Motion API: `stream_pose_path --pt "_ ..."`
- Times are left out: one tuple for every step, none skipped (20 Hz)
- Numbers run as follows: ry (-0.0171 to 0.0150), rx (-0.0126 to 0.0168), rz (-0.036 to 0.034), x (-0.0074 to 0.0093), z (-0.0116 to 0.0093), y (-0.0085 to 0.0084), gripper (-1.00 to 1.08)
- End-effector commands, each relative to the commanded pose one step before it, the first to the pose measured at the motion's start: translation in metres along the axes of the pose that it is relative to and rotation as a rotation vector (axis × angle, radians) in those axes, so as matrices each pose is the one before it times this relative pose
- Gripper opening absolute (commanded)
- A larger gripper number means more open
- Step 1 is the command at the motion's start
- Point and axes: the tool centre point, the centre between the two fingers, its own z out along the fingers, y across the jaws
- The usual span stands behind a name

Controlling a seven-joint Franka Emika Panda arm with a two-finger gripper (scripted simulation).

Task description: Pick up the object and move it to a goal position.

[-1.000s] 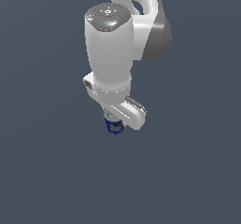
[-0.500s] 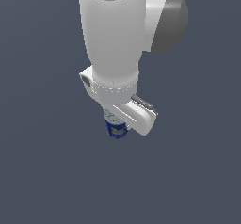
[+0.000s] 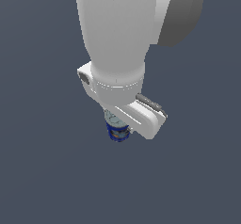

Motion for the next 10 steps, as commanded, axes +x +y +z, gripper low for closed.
stream_pose_path --pt "0.00372 0.00328 -0.00001 0.00201 -0.00643 -0.00267 -1.0" --pt "0.0 0.0 0.0 0.00049 -0.0009 -0.0007 -1.0" --pt "0.0 0.0 0.0 0.00043 -0.00077 -0.0006 -1.0" --pt "0.0 0.0 0.0 0.00037 -0.00064 -0.00051 -1.0" --pt "0.0 0.0 0.0 0.00031 -0.00052 -0.00043 -1.0" --pt "0.0 0.0 0.0 0.00025 -0.00041 -0.00034 -1.0" --pt "0.0 0.0 0.0 0.0002 -0.00031 -0.00026 -1.0" --pt "0.0 0.0 0.0 0.00014 -0.00021 -0.00019 -1.0" --pt "0.0 0.0 0.0 0.00008 -0.00012 -0.00011 -1.0" --pt "0.0 0.0 0.0 0.00003 -0.00004 -0.00004 -1.0"
